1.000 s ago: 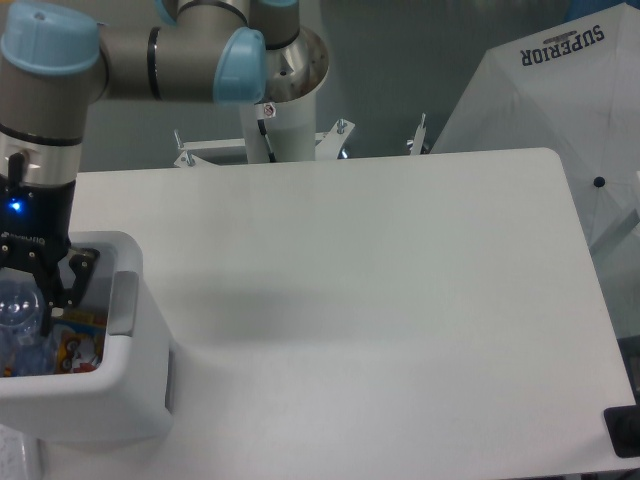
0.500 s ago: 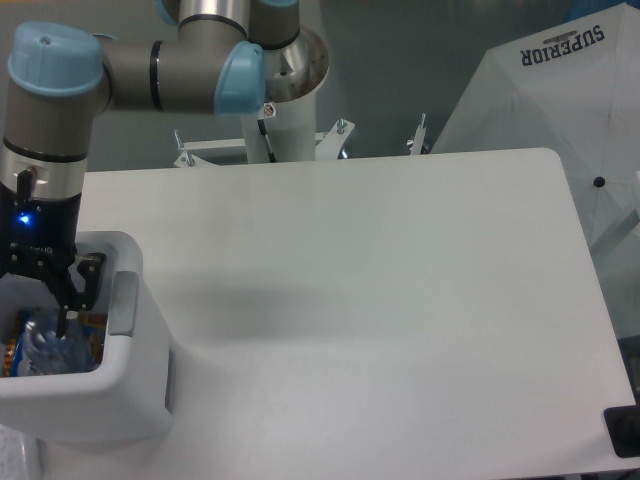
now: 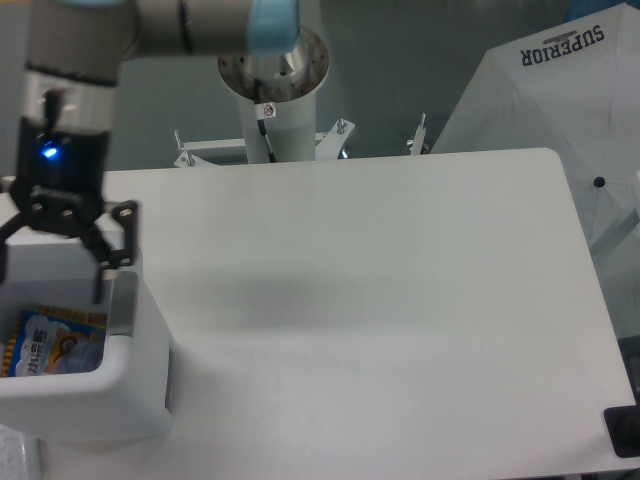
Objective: Place the trash in the trash can
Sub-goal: 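Raise the open gripper up out of the bin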
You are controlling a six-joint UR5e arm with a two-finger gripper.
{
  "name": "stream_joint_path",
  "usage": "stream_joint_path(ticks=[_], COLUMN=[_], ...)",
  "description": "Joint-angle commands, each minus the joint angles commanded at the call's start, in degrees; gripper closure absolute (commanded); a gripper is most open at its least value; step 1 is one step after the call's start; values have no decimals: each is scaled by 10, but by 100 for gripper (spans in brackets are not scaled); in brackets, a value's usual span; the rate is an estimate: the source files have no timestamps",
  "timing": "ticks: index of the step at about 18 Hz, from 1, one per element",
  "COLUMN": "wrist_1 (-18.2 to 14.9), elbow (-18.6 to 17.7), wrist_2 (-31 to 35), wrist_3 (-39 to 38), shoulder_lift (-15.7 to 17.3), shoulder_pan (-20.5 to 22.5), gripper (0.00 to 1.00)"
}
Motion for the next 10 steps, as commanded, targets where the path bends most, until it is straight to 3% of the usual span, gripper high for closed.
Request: stream_joint_path(ticks=[2, 4, 7, 10], wrist_1=[-5, -21, -47, -74], elbow=[14, -1, -13, -14], wrist_2=[3, 10, 74, 94], wrist_3=[44, 103, 208, 235], shoulder_lift=[1, 3, 10, 12], shoulder_pan=[20, 23, 22, 21], gripper=[0, 0, 0, 0])
